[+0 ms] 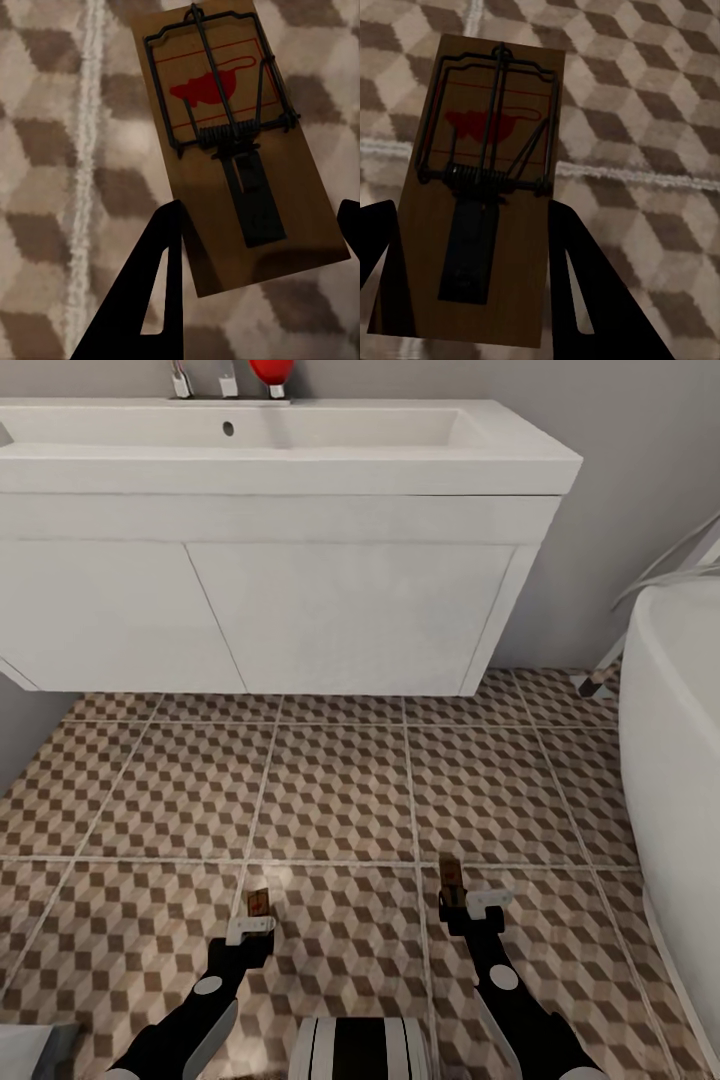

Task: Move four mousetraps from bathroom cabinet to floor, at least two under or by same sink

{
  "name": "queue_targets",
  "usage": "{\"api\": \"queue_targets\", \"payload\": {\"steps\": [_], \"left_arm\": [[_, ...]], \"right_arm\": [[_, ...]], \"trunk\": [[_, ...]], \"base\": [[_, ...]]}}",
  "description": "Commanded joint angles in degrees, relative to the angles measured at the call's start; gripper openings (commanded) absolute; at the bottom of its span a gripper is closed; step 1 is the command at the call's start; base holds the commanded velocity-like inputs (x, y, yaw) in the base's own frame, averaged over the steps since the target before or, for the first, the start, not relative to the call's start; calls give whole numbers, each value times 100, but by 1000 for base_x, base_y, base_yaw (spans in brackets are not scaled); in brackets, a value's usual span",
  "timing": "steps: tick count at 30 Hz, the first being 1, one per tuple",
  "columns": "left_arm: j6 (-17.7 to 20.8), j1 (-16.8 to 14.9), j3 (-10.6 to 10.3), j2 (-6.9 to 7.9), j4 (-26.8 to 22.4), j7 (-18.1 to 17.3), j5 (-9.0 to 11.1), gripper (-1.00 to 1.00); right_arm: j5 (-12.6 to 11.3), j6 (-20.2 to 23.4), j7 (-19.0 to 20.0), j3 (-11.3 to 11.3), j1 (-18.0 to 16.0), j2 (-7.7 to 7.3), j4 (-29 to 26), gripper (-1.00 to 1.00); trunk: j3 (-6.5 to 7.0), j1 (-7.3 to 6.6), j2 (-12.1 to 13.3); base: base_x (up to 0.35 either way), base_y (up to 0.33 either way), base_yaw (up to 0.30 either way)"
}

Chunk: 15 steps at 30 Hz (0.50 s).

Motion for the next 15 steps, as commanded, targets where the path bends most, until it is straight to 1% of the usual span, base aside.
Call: {"api": "queue_targets", "payload": {"steps": [1, 7, 15], "left_arm": [[-26, -5, -48, 8, 1, 43, 53, -100], [-30, -5, -48, -52, 15, 48, 53, -100], [-30, -5, -51, -63, 16, 48, 53, -100]], "right_arm": [[9, -11, -32, 19, -3, -2, 5, -100], [9, -11, -31, 19, -3, -2, 5, -100], [2, -10, -32, 19, -3, -2, 5, -100]], "trunk": [[-12, -1, -1], [-66, -1, -1], [-137, -1, -1]], "base": [[0, 0, 0], [0, 0, 0], [0, 0, 0]]}}
